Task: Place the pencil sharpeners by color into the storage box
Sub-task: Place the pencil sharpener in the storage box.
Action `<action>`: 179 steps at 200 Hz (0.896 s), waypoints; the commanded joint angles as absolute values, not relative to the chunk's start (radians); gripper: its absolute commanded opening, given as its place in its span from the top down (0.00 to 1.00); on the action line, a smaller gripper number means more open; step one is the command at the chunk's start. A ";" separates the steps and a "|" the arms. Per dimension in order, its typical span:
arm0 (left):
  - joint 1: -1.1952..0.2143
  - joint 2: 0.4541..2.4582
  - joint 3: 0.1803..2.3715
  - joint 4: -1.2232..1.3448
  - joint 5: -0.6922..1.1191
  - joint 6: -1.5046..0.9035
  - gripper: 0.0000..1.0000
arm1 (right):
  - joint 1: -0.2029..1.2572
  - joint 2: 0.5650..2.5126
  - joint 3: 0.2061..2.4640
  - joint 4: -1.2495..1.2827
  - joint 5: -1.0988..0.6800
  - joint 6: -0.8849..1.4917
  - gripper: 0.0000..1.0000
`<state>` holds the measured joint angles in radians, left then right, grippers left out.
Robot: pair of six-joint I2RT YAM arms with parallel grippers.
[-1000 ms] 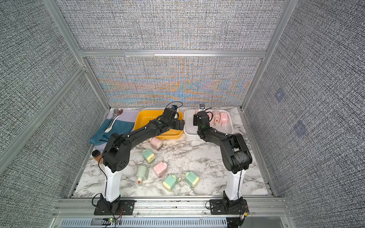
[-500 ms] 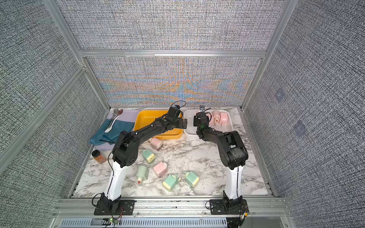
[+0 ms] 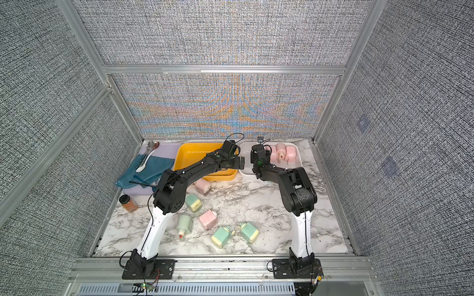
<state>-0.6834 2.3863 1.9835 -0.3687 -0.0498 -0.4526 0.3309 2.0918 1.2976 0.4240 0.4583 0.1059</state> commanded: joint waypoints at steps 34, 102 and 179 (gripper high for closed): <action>-0.681 2.403 1.990 -0.398 -0.078 -0.460 0.01 | 0.334 2.120 1.310 0.433 0.516 0.124 0.58; -0.681 2.413 1.993 -0.418 -0.103 -0.460 0.01 | 0.327 2.149 1.354 0.421 0.504 0.104 0.43; -0.681 2.423 2.006 -0.443 -0.125 -0.459 0.01 | 0.325 2.183 1.411 0.389 0.528 0.112 0.38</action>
<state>-0.6838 2.4111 1.9923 -0.4011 -0.1017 -0.4683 0.3260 2.1853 1.4067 0.3878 0.4999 0.1055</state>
